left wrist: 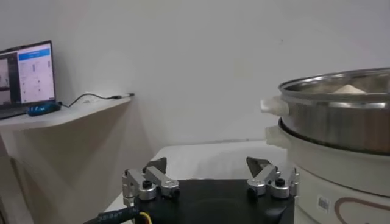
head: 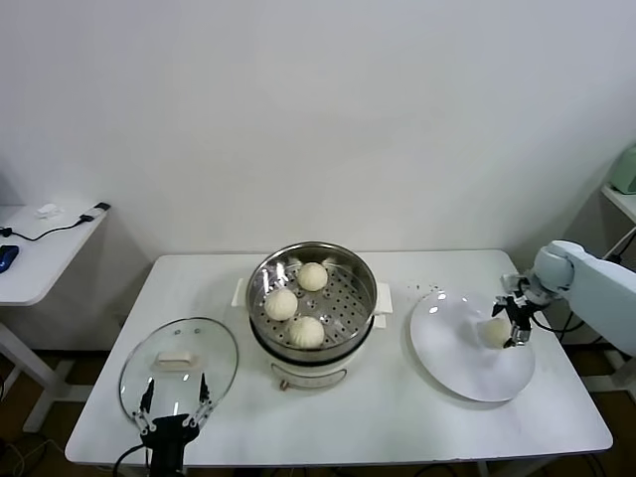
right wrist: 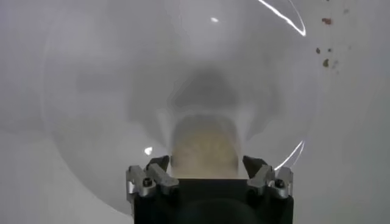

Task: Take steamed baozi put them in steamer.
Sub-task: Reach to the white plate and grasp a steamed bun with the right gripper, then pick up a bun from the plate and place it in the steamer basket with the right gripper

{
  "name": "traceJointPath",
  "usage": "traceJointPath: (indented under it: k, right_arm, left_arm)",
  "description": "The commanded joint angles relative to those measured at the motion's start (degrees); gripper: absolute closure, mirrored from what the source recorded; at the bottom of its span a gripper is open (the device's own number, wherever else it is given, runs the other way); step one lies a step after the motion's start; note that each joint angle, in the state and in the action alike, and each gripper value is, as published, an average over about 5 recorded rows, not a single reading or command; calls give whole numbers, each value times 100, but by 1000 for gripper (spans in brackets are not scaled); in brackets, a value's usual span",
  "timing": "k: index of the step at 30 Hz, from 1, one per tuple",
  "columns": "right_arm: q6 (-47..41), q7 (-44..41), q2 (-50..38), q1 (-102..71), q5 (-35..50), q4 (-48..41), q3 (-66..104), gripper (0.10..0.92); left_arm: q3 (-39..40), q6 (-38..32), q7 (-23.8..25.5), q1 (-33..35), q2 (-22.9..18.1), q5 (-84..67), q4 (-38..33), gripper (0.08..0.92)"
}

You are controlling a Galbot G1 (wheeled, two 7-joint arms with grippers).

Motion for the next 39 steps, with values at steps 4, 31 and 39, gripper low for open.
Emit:
traceJointPath:
  k: [4, 31, 39]
  right_arm:
    - [-45, -21, 167, -33, -230, -130, 77, 305]
    - [-1883, 738, 1137, 4491, 4522, 3747, -2307, 448]
    - [-2204, 1154, 2115, 4133, 4918, 3510, -2525, 448]
  left_arm:
    - [27, 15, -2, -10, -3, 7, 12, 177]
    - [330, 7, -30, -7, 103, 26, -24, 177]
    - [318, 14, -24, 36, 124, 11, -110, 177]
